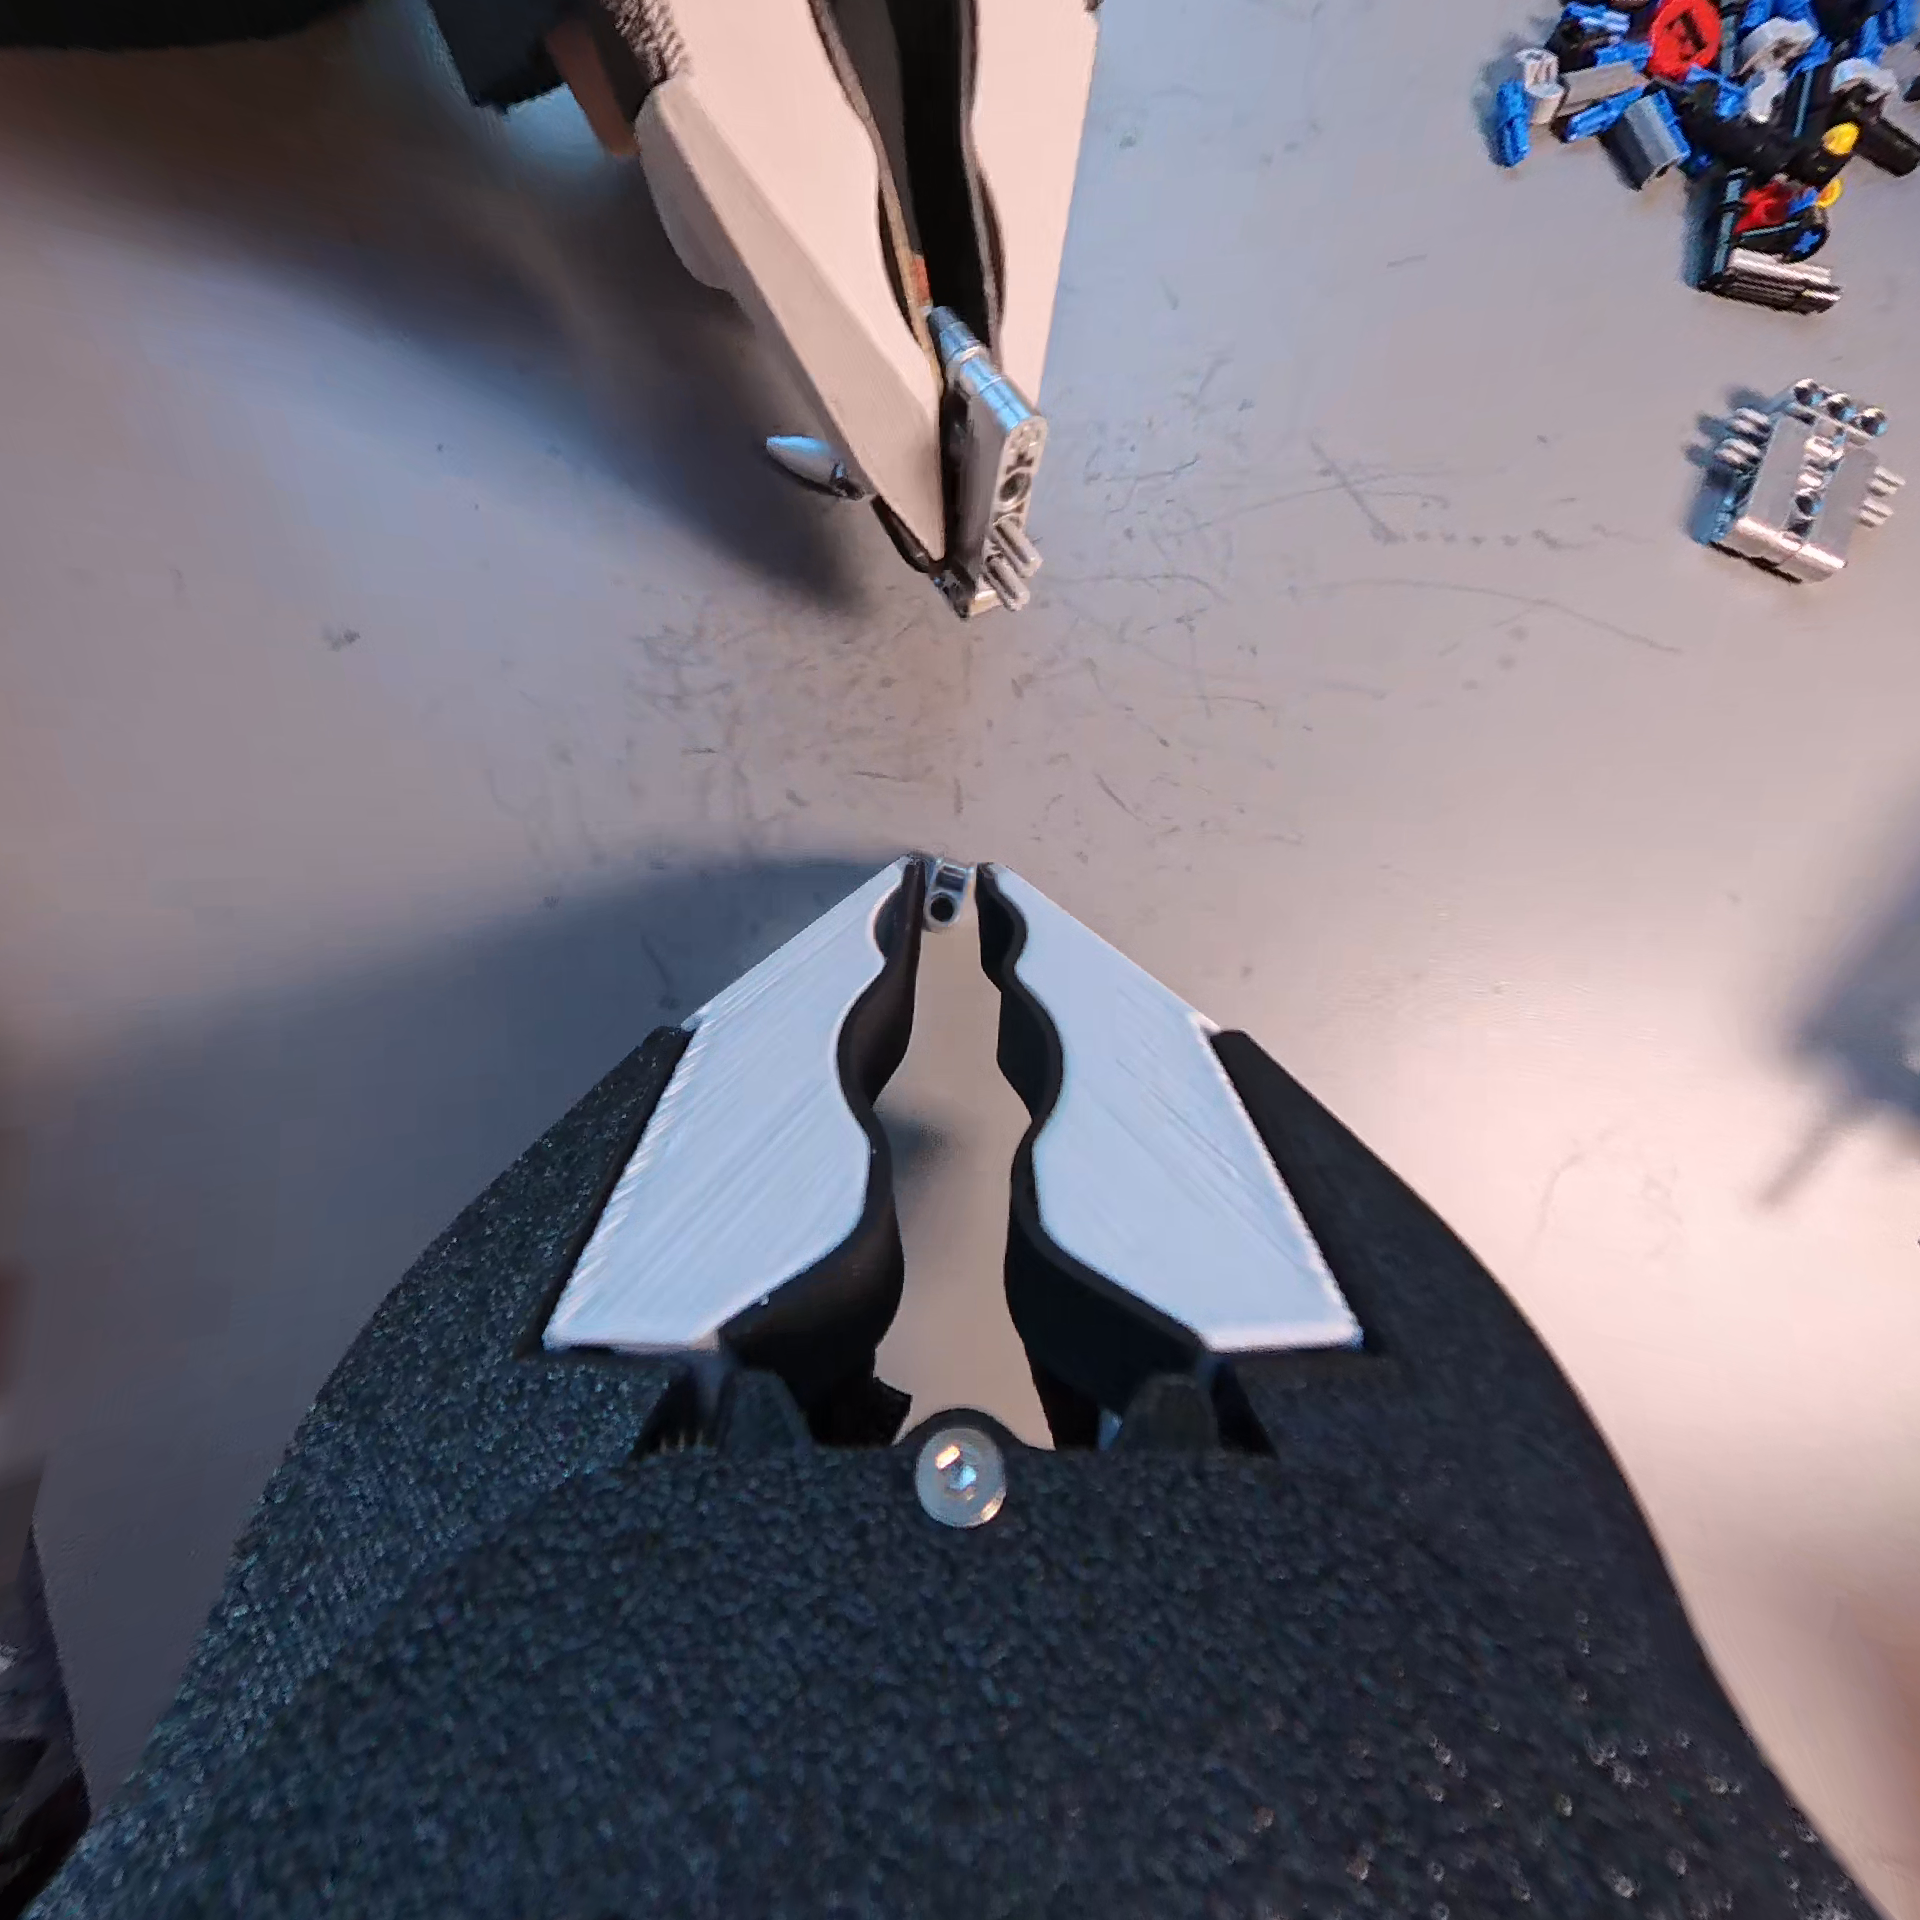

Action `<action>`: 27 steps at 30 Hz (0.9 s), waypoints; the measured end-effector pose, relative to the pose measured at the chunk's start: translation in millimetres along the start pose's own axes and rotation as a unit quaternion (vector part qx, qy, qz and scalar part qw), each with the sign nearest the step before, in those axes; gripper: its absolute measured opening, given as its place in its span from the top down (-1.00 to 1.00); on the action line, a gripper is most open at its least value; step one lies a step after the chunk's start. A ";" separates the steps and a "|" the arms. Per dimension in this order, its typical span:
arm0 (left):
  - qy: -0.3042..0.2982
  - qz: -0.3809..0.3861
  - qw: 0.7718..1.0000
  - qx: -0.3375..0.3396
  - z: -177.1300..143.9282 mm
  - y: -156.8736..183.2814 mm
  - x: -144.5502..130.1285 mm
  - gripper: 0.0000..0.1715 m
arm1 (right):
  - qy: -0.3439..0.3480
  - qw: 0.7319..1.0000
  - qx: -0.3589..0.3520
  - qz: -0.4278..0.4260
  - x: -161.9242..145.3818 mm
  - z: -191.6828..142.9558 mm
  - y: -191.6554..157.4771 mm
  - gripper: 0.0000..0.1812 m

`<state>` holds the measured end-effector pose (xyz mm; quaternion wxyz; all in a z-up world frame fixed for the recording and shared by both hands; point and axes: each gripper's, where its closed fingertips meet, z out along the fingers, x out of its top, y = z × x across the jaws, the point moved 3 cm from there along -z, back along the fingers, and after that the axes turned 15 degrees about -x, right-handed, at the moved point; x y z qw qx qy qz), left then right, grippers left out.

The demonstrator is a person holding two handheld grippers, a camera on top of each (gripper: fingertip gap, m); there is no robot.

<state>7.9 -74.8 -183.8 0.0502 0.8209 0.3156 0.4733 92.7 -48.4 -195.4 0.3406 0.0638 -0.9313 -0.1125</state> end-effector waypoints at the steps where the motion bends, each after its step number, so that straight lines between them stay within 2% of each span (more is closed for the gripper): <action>1: 0.000 0.000 1.000 0.000 0.1 0.0 -0.1 0.93 | 0.001 1.000 0.000 0.010 0.2 0.1 1.9 0.90; 7: -0.001 0.000 1.000 0.000 0.6 0.1 -0.4 0.93 | -0.006 1.000 -0.001 0.014 -2.8 3.6 2.2 0.90; 16: -0.002 0.001 1.000 -0.002 1.4 1.0 -0.5 0.93 | -0.017 0.999 -0.018 -0.034 -5.5 3.1 -8.6 0.86; 19: -0.002 0.001 1.000 -0.003 1.4 1.4 -0.2 0.93 | 0.001 0.999 -0.003 -0.050 -3.2 -2.9 -8.1 0.84; 22: -0.005 0.001 1.000 -0.003 2.5 1.8 -1.0 0.93 | -0.022 0.996 0.015 -0.083 -10.3 -4.9 -1.7 0.84; 27: -0.009 0.005 1.000 0.003 2.1 1.3 -1.5 0.93 | -0.029 0.994 0.068 -0.083 -11.6 -4.8 -5.9 0.84</action>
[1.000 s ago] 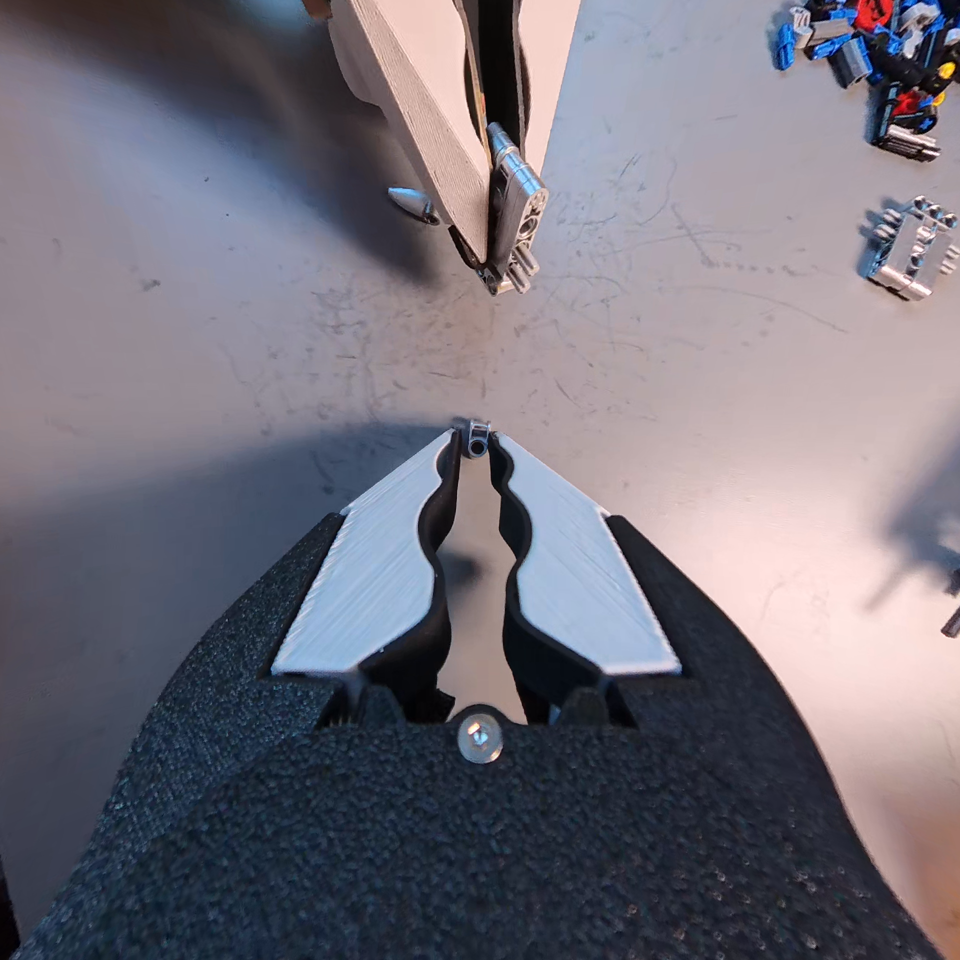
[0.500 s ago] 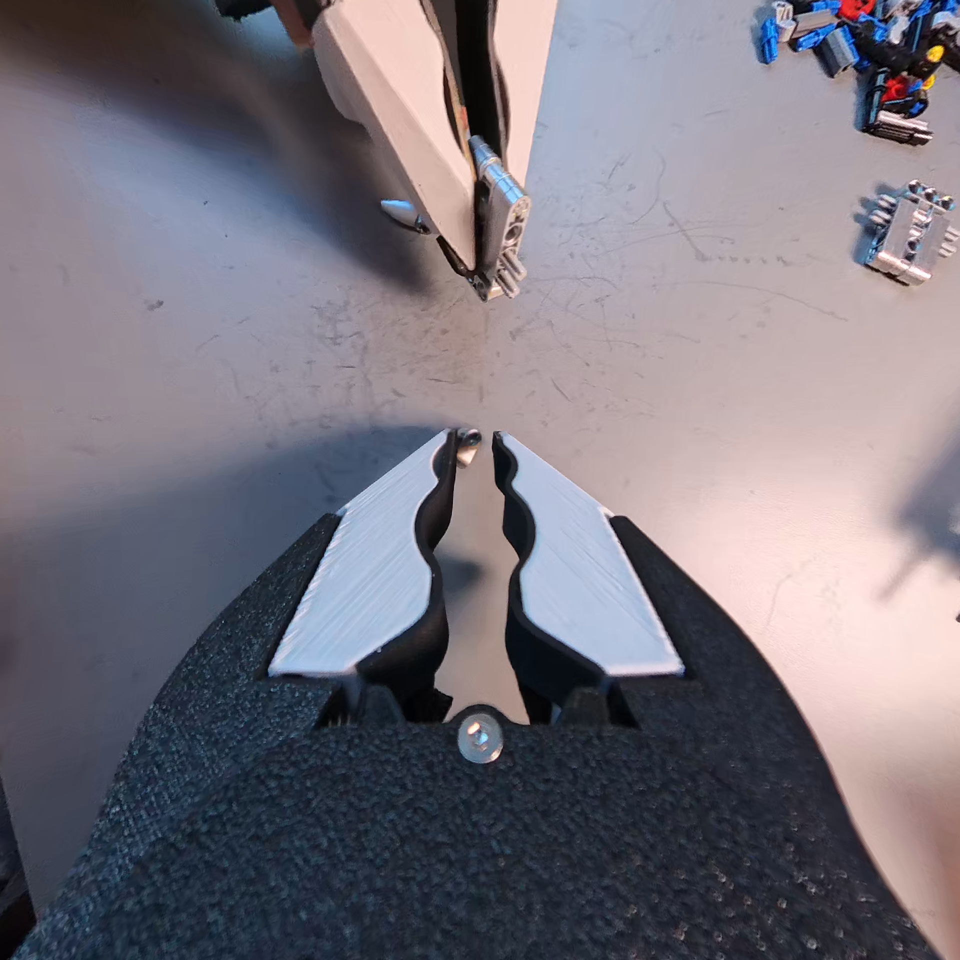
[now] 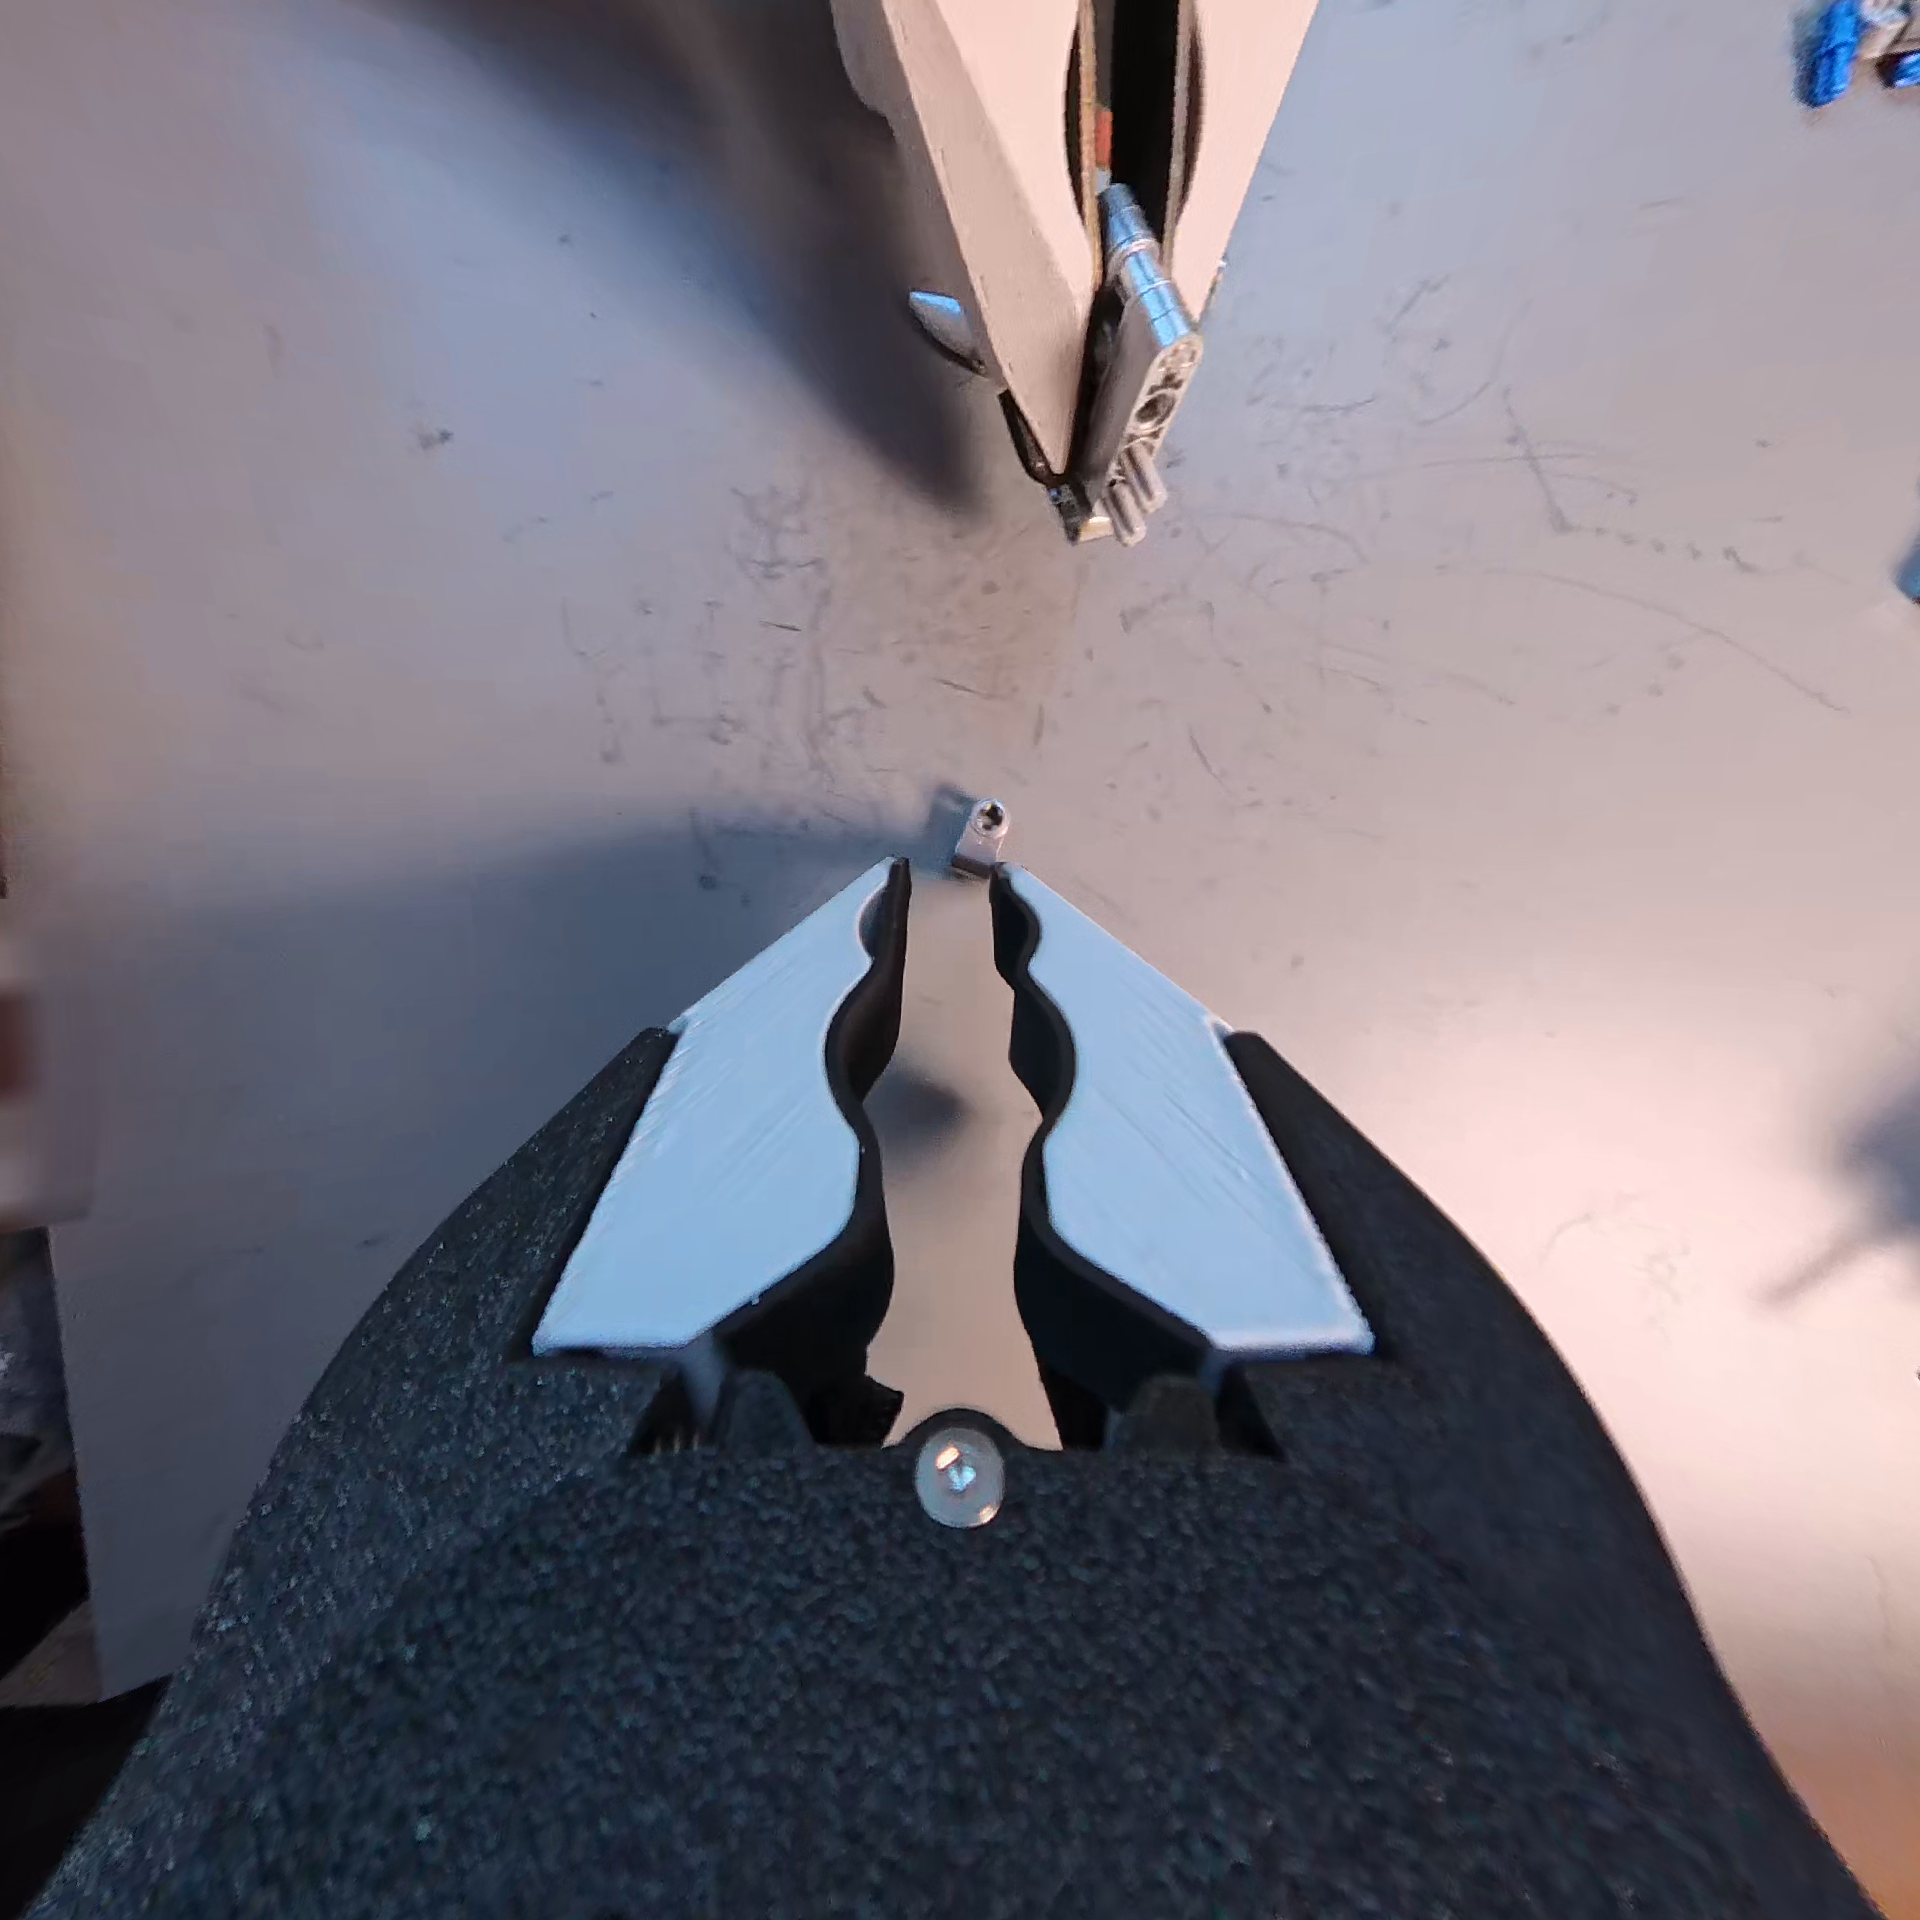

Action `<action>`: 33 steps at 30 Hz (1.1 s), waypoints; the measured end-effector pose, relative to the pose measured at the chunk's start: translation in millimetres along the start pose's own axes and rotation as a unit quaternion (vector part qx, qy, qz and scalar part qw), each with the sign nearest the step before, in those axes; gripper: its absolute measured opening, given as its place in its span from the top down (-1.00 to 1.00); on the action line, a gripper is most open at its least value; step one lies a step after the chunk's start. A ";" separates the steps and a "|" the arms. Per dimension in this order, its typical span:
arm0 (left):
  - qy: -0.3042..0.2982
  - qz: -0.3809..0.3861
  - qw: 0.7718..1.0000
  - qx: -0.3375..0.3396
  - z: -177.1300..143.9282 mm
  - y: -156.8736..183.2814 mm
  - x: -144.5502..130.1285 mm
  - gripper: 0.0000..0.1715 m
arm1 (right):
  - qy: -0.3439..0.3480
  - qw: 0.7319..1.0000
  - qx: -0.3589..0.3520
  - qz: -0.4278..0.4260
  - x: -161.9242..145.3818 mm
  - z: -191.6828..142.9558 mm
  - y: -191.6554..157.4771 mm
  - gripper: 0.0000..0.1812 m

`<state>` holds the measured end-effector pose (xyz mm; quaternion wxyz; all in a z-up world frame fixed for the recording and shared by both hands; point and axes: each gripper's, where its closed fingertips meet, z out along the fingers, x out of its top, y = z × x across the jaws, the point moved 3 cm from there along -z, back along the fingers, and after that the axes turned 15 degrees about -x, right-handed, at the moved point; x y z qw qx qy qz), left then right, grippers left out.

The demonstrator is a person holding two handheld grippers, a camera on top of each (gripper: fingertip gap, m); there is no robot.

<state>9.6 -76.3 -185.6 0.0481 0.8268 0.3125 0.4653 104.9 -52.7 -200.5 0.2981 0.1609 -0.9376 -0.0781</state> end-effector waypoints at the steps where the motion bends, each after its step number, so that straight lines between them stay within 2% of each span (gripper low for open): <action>1: 0.001 -0.001 1.000 0.000 -0.4 -0.3 0.0 0.93 | 0.001 1.000 0.006 0.000 0.3 0.1 -1.6 0.85; 6: 0.002 -0.002 1.000 -0.002 -0.7 -1.0 -0.4 0.93 | 0.005 1.000 0.019 0.000 1.8 -2.1 -7.3 0.85; 14: 0.000 -0.001 1.000 -0.002 -0.2 -0.2 -0.4 0.93 | -0.001 1.000 -0.029 -0.002 5.5 2.4 1.9 0.75; 21: -0.005 0.002 1.000 -0.006 2.2 1.4 -1.6 0.93 | -0.016 0.999 -0.021 -0.031 7.4 9.0 0.8 0.83; 33: -0.018 -0.004 1.000 -0.022 10.8 3.6 -7.4 0.93 | -0.002 1.000 -0.016 -0.022 6.3 9.3 1.3 0.84</action>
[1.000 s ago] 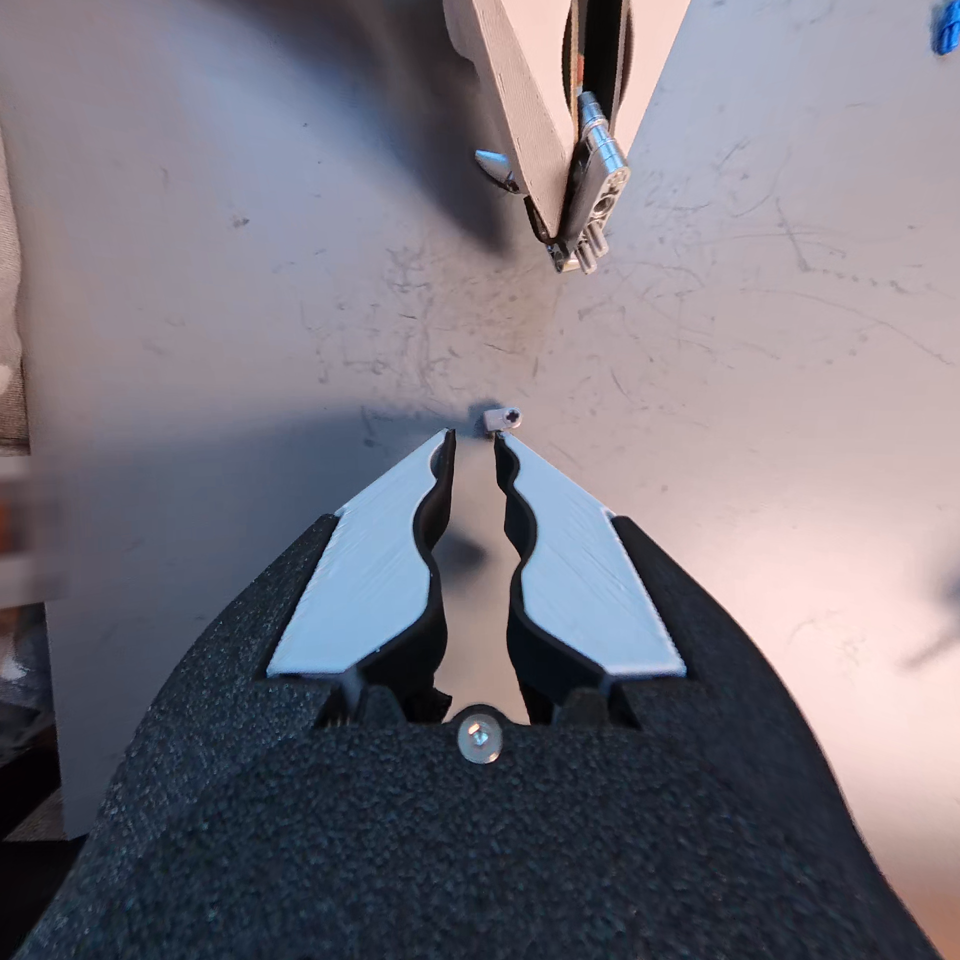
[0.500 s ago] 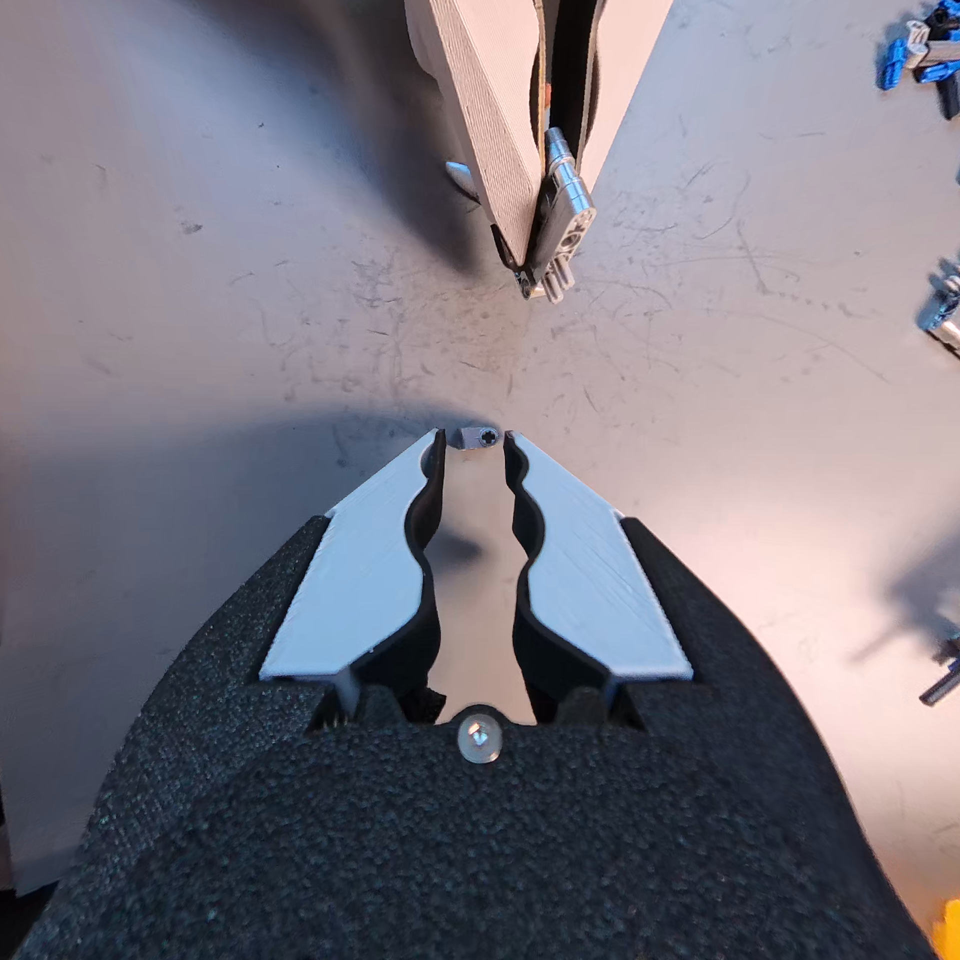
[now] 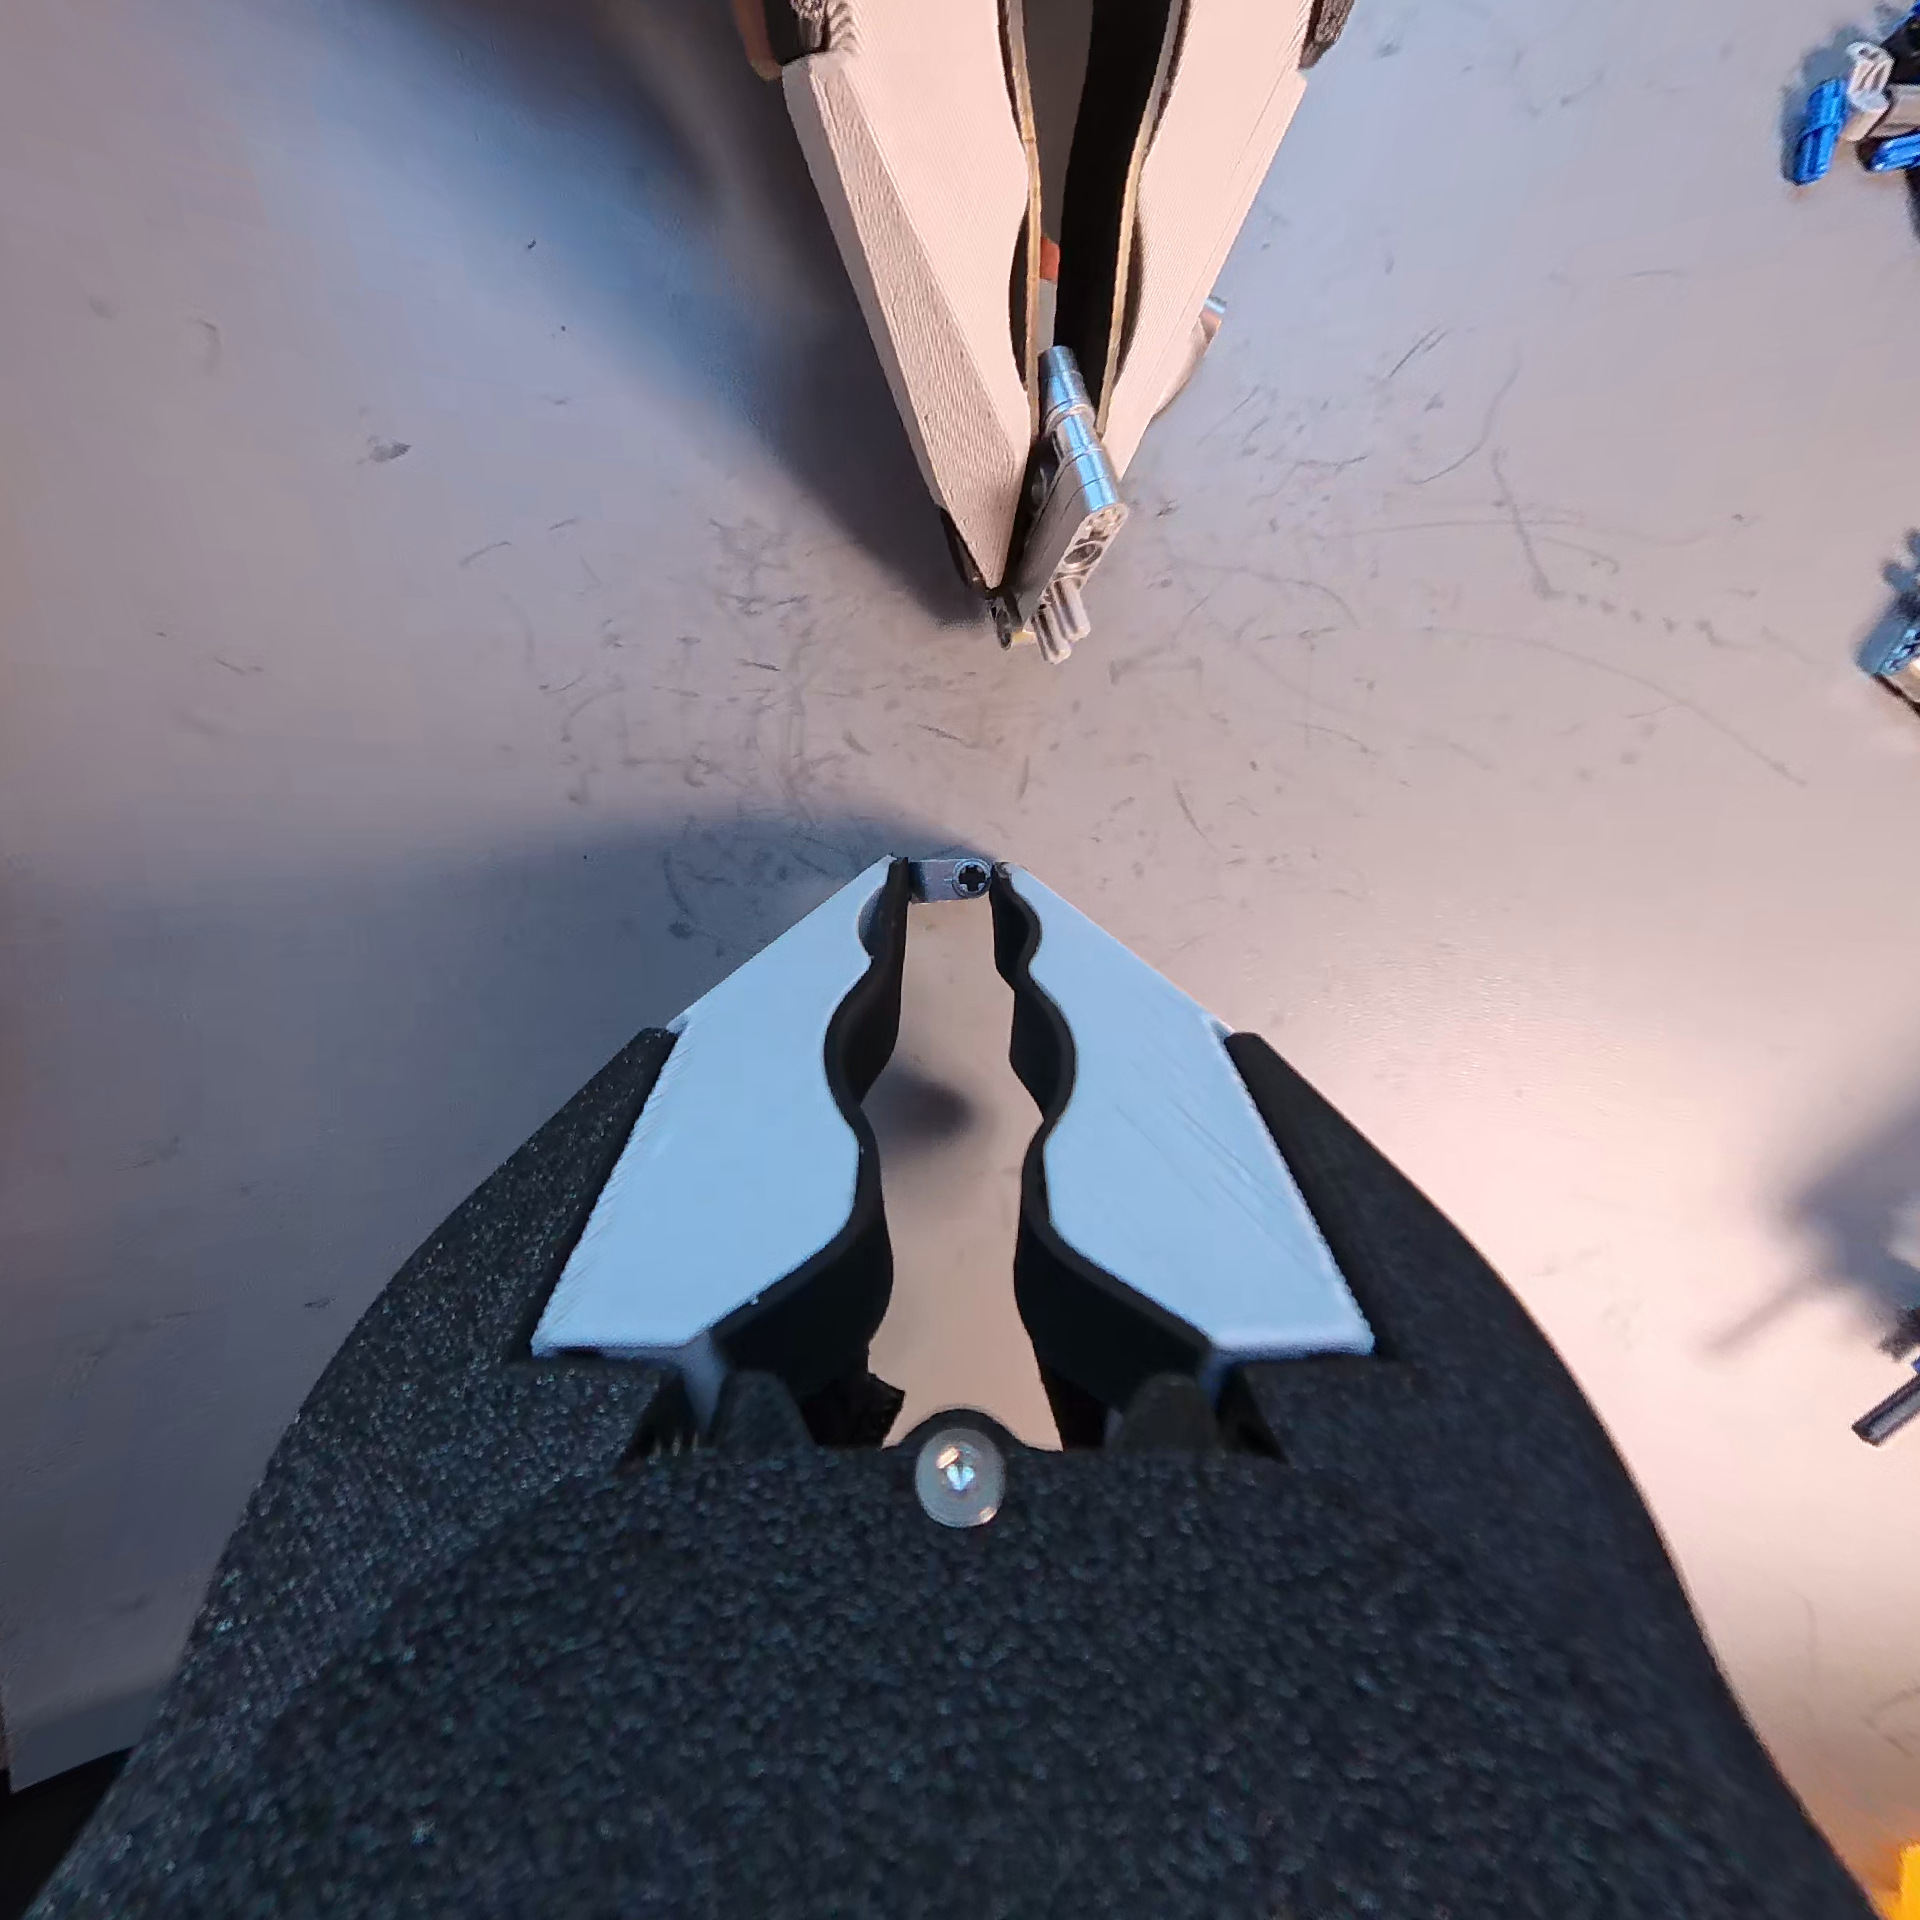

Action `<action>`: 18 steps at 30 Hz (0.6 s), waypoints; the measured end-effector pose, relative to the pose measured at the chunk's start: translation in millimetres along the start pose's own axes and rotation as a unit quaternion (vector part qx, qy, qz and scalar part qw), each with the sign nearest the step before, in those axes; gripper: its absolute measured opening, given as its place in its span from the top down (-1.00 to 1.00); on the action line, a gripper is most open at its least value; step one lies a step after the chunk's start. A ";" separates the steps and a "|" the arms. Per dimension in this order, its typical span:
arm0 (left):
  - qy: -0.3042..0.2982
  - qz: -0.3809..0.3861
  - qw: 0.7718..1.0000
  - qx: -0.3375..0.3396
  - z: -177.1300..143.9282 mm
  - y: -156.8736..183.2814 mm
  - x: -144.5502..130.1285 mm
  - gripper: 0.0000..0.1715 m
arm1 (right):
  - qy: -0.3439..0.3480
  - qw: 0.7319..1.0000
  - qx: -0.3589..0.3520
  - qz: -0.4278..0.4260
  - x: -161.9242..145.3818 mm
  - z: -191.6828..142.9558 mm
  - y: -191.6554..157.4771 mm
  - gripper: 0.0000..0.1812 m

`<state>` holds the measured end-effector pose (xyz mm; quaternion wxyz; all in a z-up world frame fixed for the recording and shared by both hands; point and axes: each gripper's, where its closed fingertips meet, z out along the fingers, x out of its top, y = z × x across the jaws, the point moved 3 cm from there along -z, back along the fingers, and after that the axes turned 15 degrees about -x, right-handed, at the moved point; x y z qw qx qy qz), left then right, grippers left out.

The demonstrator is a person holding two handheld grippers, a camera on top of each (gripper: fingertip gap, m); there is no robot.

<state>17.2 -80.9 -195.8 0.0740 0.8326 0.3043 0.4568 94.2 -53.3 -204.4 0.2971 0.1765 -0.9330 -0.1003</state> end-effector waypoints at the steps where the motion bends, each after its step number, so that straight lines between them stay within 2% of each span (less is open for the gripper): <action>1: 0.000 0.000 1.000 -0.001 0.5 0.1 -0.1 0.93 | 0.002 1.000 0.000 0.001 -0.1 0.0 0.1 0.84; 6: 0.014 -0.006 1.000 -0.019 0.8 3.4 2.7 0.94 | 0.030 0.999 0.006 0.024 -0.6 -1.2 2.2 0.84; 9: 0.045 -0.015 0.998 -0.047 -2.5 8.0 9.3 0.94 | 0.092 0.993 0.025 0.069 8.7 -10.4 6.0 0.84; 14: 0.104 -0.022 0.989 -0.102 -10.3 17.6 22.4 0.93 | 0.231 0.959 0.069 0.148 32.3 -33.6 15.3 0.84; 18: 0.143 -0.023 0.979 -0.142 -16.2 25.1 31.1 0.94 | 0.293 0.929 0.105 0.202 40.7 -42.6 21.8 0.84</action>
